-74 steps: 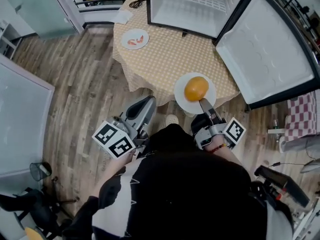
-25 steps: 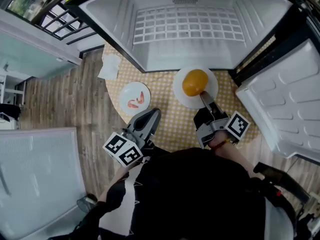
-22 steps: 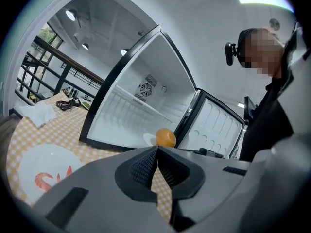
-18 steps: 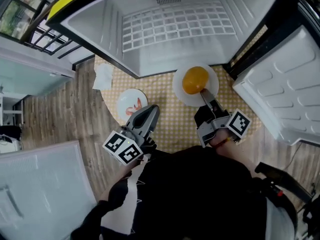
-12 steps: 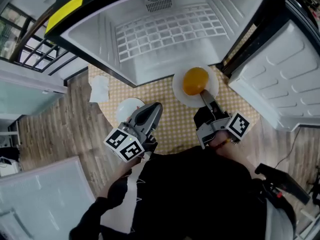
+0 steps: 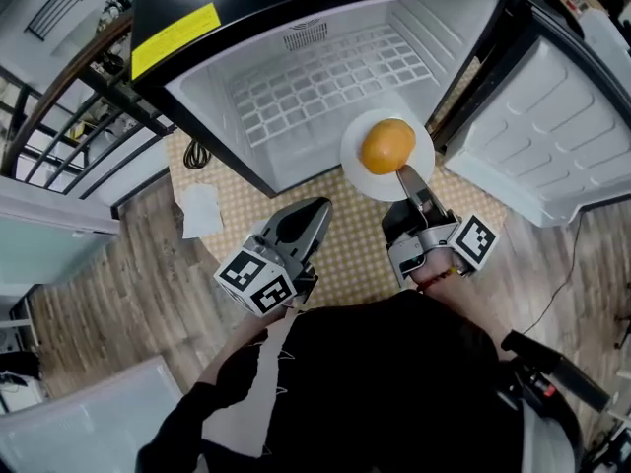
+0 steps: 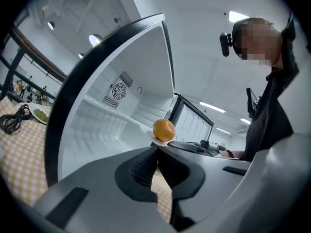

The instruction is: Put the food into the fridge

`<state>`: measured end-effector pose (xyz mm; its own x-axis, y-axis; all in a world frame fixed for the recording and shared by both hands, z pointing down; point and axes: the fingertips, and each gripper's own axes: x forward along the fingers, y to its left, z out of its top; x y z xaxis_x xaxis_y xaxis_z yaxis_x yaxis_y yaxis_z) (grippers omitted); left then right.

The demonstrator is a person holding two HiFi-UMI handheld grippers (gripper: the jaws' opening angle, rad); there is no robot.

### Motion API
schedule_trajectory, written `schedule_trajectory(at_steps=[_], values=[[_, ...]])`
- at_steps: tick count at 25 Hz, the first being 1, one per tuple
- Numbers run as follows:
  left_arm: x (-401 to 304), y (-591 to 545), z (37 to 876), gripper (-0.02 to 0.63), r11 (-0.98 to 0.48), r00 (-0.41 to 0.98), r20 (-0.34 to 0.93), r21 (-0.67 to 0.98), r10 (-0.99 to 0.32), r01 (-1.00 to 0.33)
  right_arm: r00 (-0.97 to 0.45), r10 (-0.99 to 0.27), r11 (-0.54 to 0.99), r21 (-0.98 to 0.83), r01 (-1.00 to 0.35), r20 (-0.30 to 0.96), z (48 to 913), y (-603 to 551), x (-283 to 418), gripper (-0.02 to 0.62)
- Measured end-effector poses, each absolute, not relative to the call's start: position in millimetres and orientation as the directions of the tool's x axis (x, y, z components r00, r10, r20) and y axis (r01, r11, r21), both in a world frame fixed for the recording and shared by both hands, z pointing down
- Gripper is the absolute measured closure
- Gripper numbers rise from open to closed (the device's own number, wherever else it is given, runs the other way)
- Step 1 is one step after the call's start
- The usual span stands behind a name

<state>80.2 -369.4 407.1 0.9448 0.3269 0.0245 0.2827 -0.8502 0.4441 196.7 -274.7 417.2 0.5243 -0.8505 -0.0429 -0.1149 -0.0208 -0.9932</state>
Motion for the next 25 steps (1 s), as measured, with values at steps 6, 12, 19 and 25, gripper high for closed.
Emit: schedule_trajectory(at_steps=[6, 12, 19, 25], values=[[79, -374, 400, 0.592, -0.844, 0.930, 0.037, 0.435, 0.366, 0.314, 0.563, -0.822, -0.001, -0.989, -0.150, -0.084, 393, -286, 202, 0.561], [82, -381, 394, 0.592, -0.856, 0.930, 0.037, 0.404, 0.366, 0.321, 0.552, -0.834, -0.064, -0.990, -0.126, -0.016, 384, -312, 222, 0.563], [80, -378, 390, 0.592, -0.840, 0.922, 0.005, 0.414, 0.388, 0.351, 0.475, -0.877, -0.143, -0.983, -0.114, 0.072, 380, -349, 237, 0.561], [72, -386, 398, 0.592, -0.841, 0.928, 0.014, 0.428, 0.372, 0.330, 0.421, -0.899, -0.218, -0.958, -0.184, 0.124, 378, -380, 244, 0.561]])
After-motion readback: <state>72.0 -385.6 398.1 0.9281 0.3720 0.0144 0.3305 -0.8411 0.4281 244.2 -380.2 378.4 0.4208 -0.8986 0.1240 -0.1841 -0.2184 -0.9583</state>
